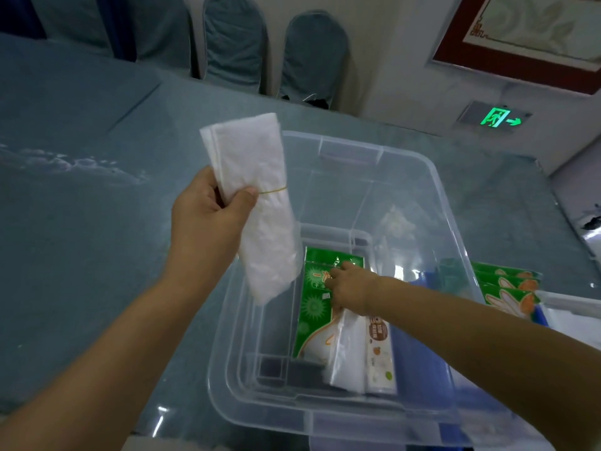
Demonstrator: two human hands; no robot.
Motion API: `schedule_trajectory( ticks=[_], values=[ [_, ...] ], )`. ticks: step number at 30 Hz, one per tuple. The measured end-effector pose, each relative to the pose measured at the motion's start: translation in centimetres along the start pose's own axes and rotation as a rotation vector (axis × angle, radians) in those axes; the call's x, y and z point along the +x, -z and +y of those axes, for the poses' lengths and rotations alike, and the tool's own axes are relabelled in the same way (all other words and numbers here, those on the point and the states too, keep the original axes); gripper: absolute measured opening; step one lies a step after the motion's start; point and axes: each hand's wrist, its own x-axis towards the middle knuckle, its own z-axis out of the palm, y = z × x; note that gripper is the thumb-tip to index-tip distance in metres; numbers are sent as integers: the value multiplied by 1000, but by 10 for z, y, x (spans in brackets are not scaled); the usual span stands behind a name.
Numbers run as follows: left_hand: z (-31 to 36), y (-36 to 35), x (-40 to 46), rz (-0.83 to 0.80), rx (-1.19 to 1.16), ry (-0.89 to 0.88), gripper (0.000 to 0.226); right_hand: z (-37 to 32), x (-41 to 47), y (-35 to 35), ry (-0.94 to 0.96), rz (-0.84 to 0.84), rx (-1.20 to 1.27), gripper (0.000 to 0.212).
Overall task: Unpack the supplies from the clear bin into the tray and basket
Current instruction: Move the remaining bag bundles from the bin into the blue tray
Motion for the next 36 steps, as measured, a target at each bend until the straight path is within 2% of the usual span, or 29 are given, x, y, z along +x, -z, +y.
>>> schedule_trajectory(
  ticks=[4, 6, 8, 10, 13, 16, 20, 23, 25, 27, 28, 31, 33, 36],
  values=[
    [2, -6, -3, -11, -2, 8, 21, 4, -4, 5, -8, -99, 32, 33],
    [3, -7, -2, -18, -11, 19, 18, 14, -17, 15, -93, -115, 152, 38],
    [5, -9, -1, -6, -35, 31, 16, 28, -40, 32, -215, -60, 324, 38],
    [9, -9, 4, 21, -86, 65, 13, 42, -71, 50, -329, 28, 512, 30],
    [15, -9, 10, 65, -224, 167, 15, 59, -120, 66, -383, 228, 855, 10],
    [25, -16, 13, 60, -358, 247, 15, 54, -154, 85, -429, 392, 1229, 14],
    [40, -34, 0, -28, -481, 309, 18, 22, -148, 107, -377, 635, 1827, 28],
    [48, -50, -12, -62, -556, 420, 14, -1, -123, 120, -437, 801, 2034, 24],
    [53, -57, -19, -70, -654, 516, 27, -14, -113, 125, -531, 882, 2049, 21],
    [55, -60, -23, -148, -770, 570, 49, -23, -109, 126, -633, 945, 2007, 16],
    [56, -60, -26, -190, -798, 575, 52, -27, -110, 125, -665, 982, 1991, 15],
    [55, -60, -35, -290, -705, 489, 22, -38, -115, 124, -748, 1050, 1933, 14],
    [53, -64, -41, -264, -620, 442, 27, -45, -118, 126, -792, 1064, 1848, 14],
    [60, -71, -47, -213, -641, 441, 23, -51, -126, 125, -913, 1115, 1648, 46]
  ],
)
